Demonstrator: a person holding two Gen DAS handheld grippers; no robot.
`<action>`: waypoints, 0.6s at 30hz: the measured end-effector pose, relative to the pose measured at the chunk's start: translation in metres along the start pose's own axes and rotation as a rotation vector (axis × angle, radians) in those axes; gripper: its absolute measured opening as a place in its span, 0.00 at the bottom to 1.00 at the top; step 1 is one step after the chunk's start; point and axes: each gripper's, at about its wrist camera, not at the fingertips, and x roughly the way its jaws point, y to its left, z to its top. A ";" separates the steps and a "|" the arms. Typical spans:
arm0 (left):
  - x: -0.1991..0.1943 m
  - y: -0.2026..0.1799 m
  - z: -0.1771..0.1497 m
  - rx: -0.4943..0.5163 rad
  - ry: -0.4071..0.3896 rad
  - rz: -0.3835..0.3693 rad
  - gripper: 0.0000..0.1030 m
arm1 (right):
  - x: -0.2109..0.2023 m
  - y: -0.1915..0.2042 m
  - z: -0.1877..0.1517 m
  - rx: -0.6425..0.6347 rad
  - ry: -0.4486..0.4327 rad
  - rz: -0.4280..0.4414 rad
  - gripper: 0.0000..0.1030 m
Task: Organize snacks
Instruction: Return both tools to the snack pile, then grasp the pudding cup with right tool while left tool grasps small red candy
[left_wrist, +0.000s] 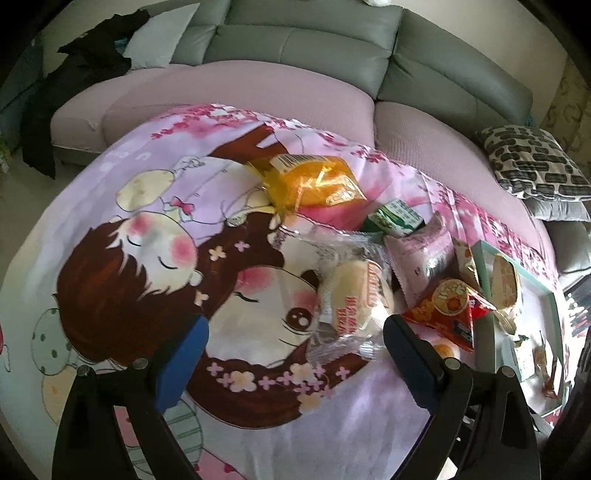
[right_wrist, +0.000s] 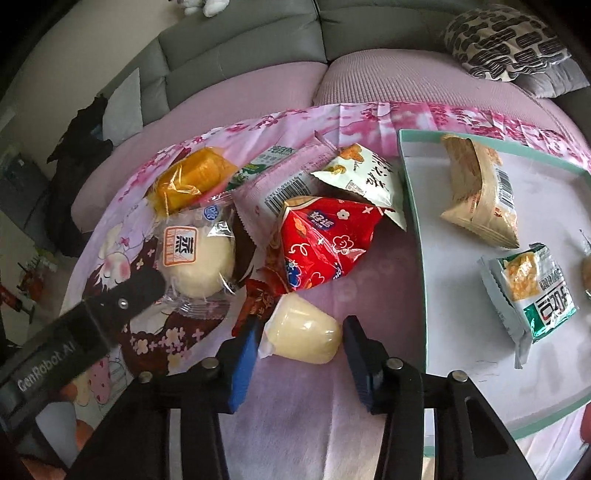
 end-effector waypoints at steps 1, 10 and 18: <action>0.001 -0.002 -0.001 0.002 0.008 -0.008 0.93 | 0.000 0.001 0.000 -0.005 -0.001 -0.002 0.47; 0.011 -0.015 -0.007 -0.003 0.068 -0.094 0.92 | 0.005 0.006 -0.004 -0.059 -0.005 -0.037 0.43; 0.015 -0.013 -0.009 -0.028 0.080 -0.089 0.84 | -0.011 -0.007 -0.001 -0.031 -0.017 -0.003 0.38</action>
